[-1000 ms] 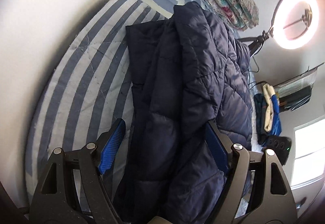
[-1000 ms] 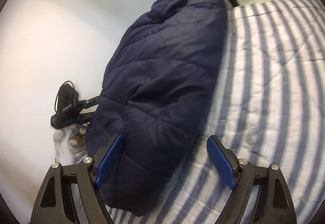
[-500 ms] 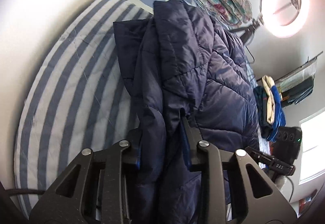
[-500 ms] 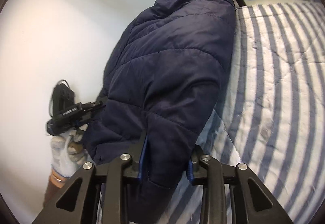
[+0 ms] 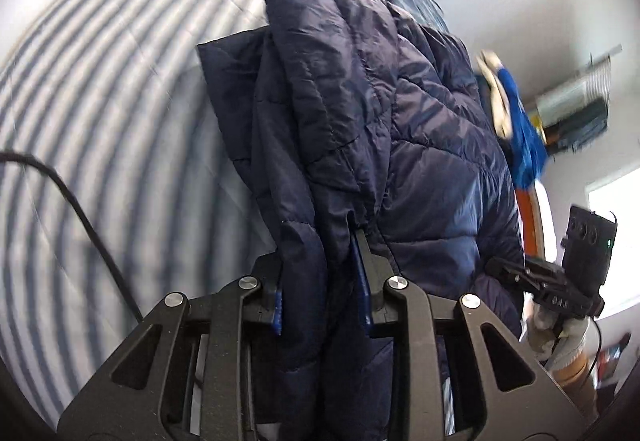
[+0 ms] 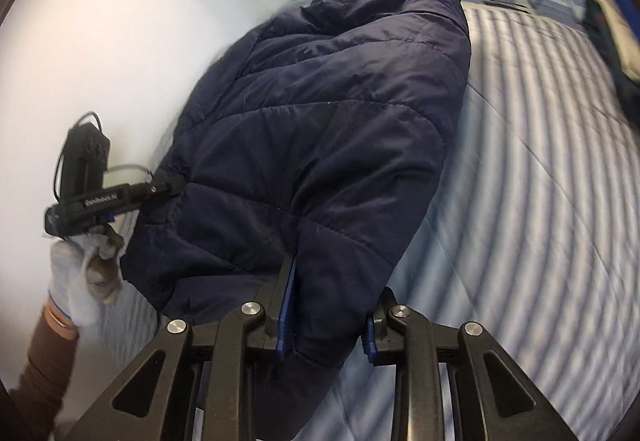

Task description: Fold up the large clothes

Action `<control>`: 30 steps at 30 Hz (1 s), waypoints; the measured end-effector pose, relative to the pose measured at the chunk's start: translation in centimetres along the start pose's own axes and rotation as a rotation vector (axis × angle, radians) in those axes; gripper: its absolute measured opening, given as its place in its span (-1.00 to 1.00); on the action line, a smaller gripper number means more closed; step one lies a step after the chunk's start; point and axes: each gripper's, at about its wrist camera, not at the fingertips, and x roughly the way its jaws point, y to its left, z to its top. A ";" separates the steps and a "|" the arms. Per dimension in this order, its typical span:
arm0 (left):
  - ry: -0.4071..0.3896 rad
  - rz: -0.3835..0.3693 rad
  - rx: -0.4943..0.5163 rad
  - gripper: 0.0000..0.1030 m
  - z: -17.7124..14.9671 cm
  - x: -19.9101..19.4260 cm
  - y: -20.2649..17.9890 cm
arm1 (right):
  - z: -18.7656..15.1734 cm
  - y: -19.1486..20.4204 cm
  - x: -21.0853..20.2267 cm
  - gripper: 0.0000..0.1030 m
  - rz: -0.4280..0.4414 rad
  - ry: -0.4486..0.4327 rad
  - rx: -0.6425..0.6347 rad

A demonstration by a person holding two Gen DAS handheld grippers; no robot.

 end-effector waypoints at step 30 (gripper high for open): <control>-0.145 0.113 0.179 -0.48 -15.4 -12.0 -13.3 | -15.2 1.3 -16.3 -0.17 -0.232 -0.201 -0.091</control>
